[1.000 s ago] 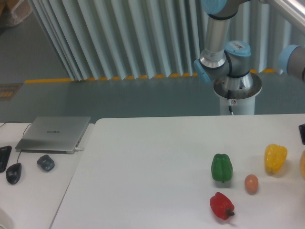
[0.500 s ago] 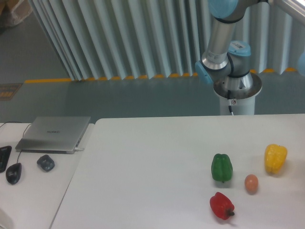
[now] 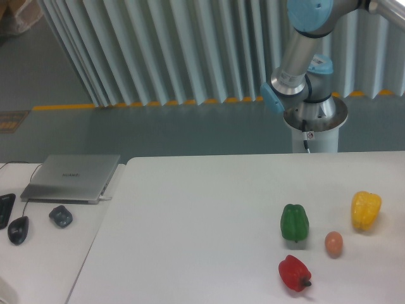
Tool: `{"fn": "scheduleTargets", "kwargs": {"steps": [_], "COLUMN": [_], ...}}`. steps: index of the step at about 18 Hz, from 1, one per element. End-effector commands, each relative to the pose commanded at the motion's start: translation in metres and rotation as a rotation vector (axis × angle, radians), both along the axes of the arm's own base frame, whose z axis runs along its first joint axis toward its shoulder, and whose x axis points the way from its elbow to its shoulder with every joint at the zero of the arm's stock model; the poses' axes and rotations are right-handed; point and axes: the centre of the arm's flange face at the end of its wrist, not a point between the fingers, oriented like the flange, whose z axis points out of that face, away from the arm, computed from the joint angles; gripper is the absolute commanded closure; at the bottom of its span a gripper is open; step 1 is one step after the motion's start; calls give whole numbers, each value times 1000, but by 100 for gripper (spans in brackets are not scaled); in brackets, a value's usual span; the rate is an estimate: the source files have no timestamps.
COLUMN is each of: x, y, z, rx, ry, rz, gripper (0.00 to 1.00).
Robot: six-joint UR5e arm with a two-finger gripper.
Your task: Place the triangular bread in the basket
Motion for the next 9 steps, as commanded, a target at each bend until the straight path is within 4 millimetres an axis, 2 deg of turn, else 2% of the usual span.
{"fn": "scheduleTargets", "kwargs": {"steps": [9], "x": [10], "y": [10], "z": [9], "rx": [5], "ry": [9], "rz": [-14], "gripper": [0]}}
